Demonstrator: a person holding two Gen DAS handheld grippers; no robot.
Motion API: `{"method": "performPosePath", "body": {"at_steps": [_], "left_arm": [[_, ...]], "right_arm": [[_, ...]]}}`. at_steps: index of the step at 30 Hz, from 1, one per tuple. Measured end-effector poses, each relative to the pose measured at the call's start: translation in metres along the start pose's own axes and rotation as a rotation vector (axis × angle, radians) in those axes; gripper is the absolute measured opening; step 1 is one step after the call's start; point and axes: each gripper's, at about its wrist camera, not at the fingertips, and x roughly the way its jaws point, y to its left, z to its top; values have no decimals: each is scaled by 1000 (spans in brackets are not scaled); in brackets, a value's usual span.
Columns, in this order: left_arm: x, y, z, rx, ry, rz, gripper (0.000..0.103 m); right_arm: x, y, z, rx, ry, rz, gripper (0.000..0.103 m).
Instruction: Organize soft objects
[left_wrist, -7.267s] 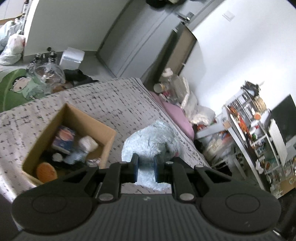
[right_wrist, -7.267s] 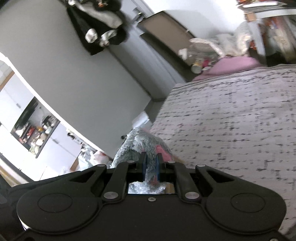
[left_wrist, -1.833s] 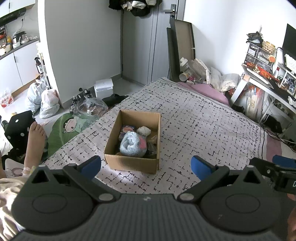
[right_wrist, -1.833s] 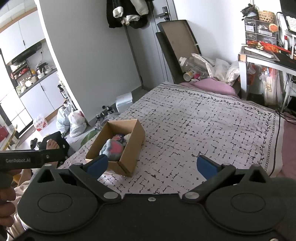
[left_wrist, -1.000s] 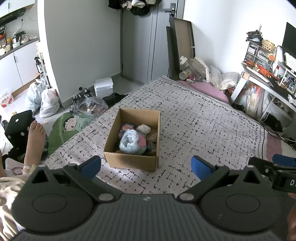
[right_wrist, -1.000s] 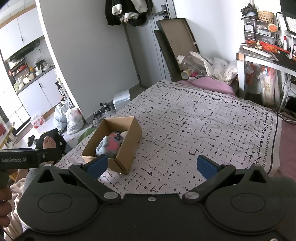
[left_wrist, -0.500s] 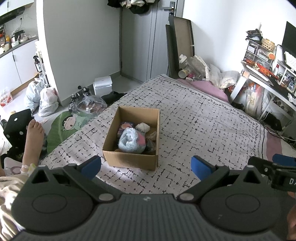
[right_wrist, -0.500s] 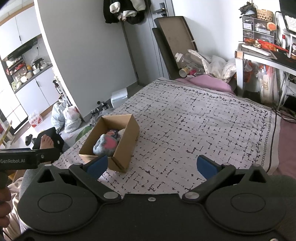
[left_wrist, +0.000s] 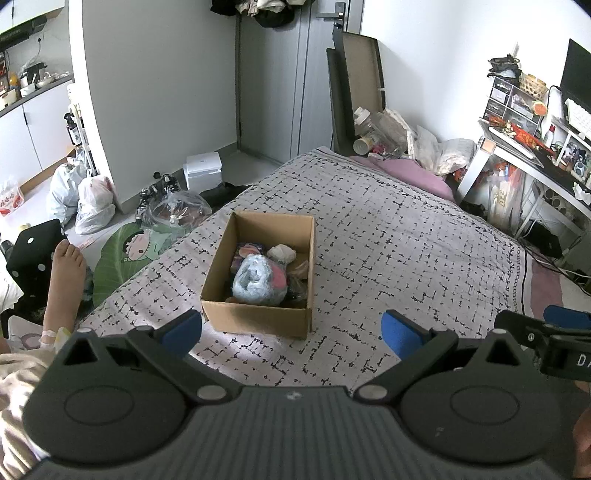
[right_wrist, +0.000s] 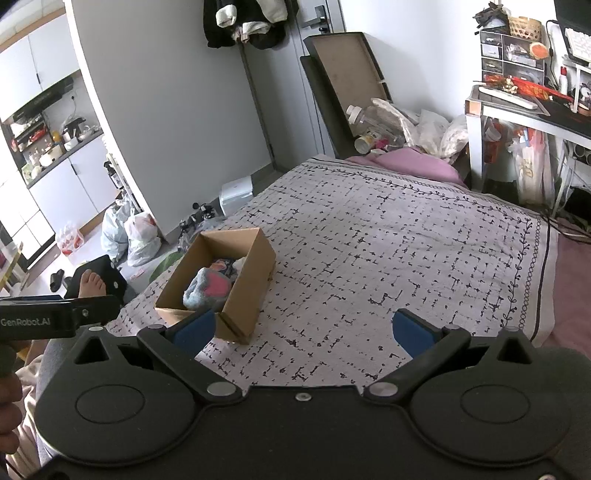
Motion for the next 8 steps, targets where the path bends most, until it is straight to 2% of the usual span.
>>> {"method": "performPosePath", "body": {"at_steps": [8], "left_arm": [[-2,-3,0,-3,-13,-8,103]], "right_arm": [[3,-2,-1,4,8,-5,103]]}}
